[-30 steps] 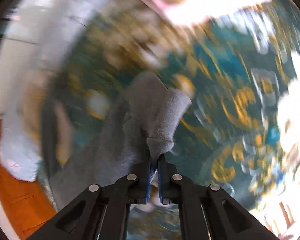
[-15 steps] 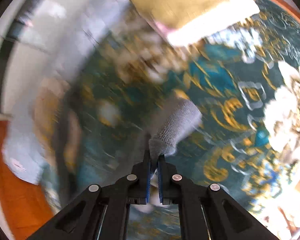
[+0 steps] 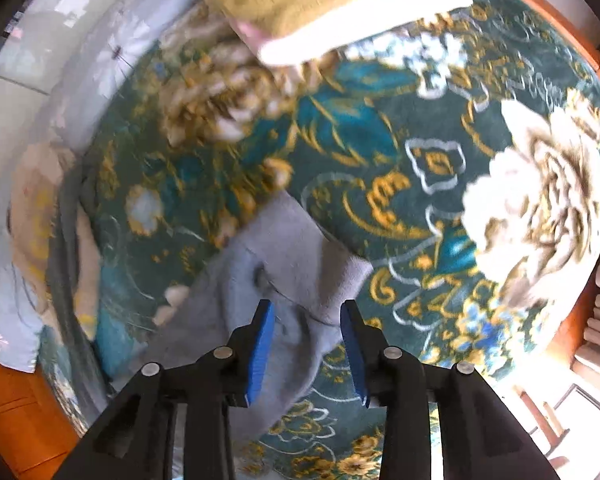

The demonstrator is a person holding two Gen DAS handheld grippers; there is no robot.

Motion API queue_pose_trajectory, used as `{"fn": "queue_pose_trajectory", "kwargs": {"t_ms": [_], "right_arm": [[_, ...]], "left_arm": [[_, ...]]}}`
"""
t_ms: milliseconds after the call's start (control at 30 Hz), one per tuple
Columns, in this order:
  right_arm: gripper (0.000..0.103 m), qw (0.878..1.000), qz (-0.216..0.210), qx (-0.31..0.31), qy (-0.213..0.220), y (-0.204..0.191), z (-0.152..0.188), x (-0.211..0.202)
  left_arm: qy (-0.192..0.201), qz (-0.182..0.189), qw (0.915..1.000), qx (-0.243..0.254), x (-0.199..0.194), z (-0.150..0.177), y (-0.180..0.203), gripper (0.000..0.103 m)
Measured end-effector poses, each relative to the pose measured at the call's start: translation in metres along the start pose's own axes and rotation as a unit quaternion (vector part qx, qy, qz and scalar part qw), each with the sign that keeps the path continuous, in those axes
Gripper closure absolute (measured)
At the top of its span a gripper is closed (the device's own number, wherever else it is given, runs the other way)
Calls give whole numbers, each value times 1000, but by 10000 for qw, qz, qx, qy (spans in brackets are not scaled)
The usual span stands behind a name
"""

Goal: Fold clothes

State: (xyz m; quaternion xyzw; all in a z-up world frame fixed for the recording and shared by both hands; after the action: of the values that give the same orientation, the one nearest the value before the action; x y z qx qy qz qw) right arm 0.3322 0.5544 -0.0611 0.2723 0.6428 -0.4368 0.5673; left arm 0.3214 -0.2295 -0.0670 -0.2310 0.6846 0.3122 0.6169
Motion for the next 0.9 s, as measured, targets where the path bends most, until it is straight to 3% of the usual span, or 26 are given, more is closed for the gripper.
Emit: {"fn": "queue_pose_trajectory", "kwargs": {"t_ms": [233, 333, 500, 633, 733, 900], "right_arm": [[60, 9972, -718, -190, -42, -64, -12, -7], [58, 9948, -948, -345, -174, -95, -11, -2], [55, 9904, -1025, -844, -388, -144, 5, 7], [50, 9861, -1032, -1147, -611, -175, 31, 18], [49, 9827, -946, -1402, -751, -192, 49, 27], [47, 9789, -903, -1655, -792, -219, 60, 31]], "left_arm": [[345, 702, 9954, -561, -55, 17, 11, 71], [457, 860, 9947, -338, -73, 27, 28, 69], [781, 728, 9917, 721, -106, 30, 53, 65], [1106, 248, 9817, 1527, -124, 34, 58, 61], [1040, 132, 9811, 1626, -118, 37, 51, 61], [733, 88, 9875, 1394, -89, 26, 43, 61]]}}
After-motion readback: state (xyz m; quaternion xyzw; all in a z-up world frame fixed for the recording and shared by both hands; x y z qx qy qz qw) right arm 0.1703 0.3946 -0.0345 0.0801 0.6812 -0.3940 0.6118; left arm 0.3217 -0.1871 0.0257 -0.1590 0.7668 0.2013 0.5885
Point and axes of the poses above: each gripper's, at about its wrist camera, not at the fingertips, and x roughly the way its jaws point, y to its right, z to its underside, the point moved 6 cm from there along x, roughly the way its jaws point, and after that the axes turned 14 degrees about x, right-handed, at the moved point
